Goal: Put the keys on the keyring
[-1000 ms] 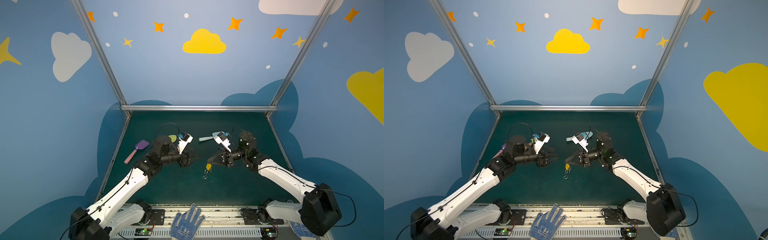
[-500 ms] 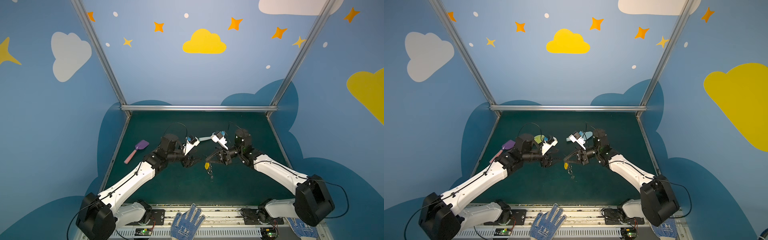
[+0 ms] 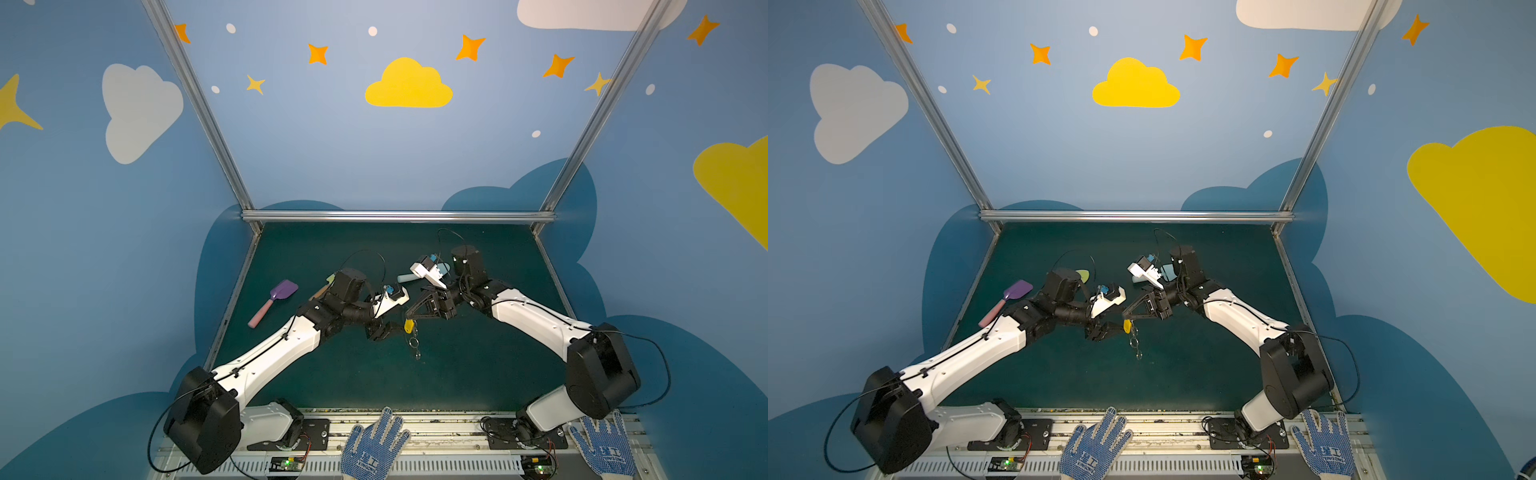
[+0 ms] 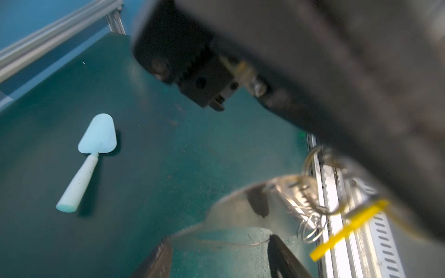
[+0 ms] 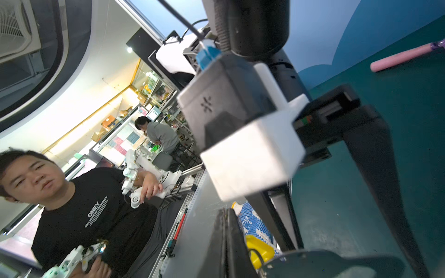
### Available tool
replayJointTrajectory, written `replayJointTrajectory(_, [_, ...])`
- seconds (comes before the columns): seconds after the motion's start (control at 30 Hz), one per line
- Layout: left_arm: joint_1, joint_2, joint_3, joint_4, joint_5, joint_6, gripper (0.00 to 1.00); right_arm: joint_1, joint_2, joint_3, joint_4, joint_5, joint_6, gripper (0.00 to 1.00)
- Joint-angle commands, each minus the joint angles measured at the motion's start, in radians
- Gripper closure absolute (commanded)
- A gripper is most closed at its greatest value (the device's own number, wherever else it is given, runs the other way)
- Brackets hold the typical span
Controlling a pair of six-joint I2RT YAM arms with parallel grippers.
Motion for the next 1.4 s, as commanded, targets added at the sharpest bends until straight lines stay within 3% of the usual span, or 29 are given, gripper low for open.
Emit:
replayJointTrajectory(0.0, [-0.005, 0.028, 0.044, 0.008, 0.041, 0.017, 0.38, 0.002, 0.023, 0.061, -0.265, -0.082, -0.224, 1.0])
replayJointTrajectory(0.1, [-0.005, 0.038, 0.062, 0.01, 0.052, 0.014, 0.45, -0.002, 0.055, 0.137, -0.55, -0.12, -0.459, 1.0])
replayJointTrajectory(0.17, [-0.005, 0.039, 0.065, 0.019, 0.034, 0.004, 0.4, -0.014, 0.112, 0.243, -0.94, -0.18, -0.83, 1.0])
replayJointTrajectory(0.27, [-0.005, 0.029, 0.054, 0.045, -0.002, -0.004, 0.37, -0.04, 0.289, 0.441, -1.743, -0.205, -1.607, 1.0])
replayJointTrajectory(0.4, [0.001, 0.012, 0.034, 0.067, -0.071, -0.022, 0.36, -0.042, 0.419, 0.486, -1.788, -0.205, -1.622, 1.0])
replayJointTrajectory(0.6, [0.023, -0.018, 0.001, 0.034, -0.229, -0.043, 0.38, -0.116, 0.476, 0.534, -1.79, -0.205, -1.611, 1.0])
replayJointTrajectory(0.8, [0.045, -0.017, 0.031, -0.054, -0.287, -0.028, 0.39, -0.172, 0.534, 0.579, -1.79, -0.204, -1.61, 1.0])
replayJointTrajectory(1.13, [0.055, -0.057, 0.011, -0.017, -0.28, -0.097, 0.39, -0.226, 0.704, 0.785, -1.79, -0.204, -1.536, 1.0])
replayJointTrajectory(1.37, [0.054, -0.069, 0.012, 0.012, -0.271, -0.145, 0.4, -0.234, 0.828, 1.035, -1.79, -0.203, -1.439, 1.0])
